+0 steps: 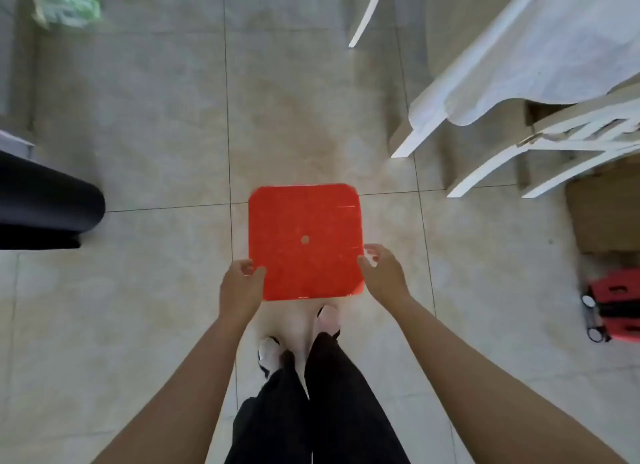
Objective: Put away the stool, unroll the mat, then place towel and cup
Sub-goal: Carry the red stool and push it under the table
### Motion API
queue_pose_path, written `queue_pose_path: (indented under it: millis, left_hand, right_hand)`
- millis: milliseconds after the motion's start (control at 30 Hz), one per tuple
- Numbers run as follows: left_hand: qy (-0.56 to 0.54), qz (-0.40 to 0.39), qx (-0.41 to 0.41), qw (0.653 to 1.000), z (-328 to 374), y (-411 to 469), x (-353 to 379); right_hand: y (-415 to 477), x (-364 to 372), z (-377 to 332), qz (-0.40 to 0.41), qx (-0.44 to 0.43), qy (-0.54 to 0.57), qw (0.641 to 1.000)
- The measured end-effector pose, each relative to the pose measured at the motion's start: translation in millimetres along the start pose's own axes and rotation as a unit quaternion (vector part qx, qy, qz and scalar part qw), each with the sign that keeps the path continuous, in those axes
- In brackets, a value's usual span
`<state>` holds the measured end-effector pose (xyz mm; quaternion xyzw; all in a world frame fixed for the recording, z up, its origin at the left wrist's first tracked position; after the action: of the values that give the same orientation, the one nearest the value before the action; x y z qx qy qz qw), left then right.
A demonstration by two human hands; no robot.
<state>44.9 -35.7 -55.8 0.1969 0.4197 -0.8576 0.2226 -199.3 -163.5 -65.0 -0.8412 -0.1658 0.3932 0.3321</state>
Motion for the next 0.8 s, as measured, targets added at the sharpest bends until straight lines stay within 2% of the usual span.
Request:
queue_pose_path:
  millis: [233,533,667,800]
  left_hand:
    - [-0.005,-0.014,-0.040,0.999,-34,76,44]
    - [-0.078,-0.068,-0.112,0.988,-78,131,63]
    - [-0.149,-0.073,-0.159,0.973,-87,137,71]
    - [-0.200,-0.117,-0.185,0.955,-80,144,80]
  right_hand:
    - [82,38,43,-0.040,0.139,0.101,0.984]
    - [132,77,73,-0.076,0.187,0.188,0.961]
    - [140,86,79,-0.093,0.211,0.212,0.950]
    - [149,91,75,-0.113,0.222,0.209,0.946]
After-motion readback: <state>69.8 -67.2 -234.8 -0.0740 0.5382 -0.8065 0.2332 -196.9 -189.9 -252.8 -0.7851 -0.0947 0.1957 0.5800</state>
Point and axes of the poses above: each hand's wrist, its own y-axis towards the middle knuckle, its own x-axis out of the palm, z = x × y, the point moved 8 cm from there along y, towards the middle knuckle, and after that the axes turned 7 degrees about x, right-handed, at the moved point
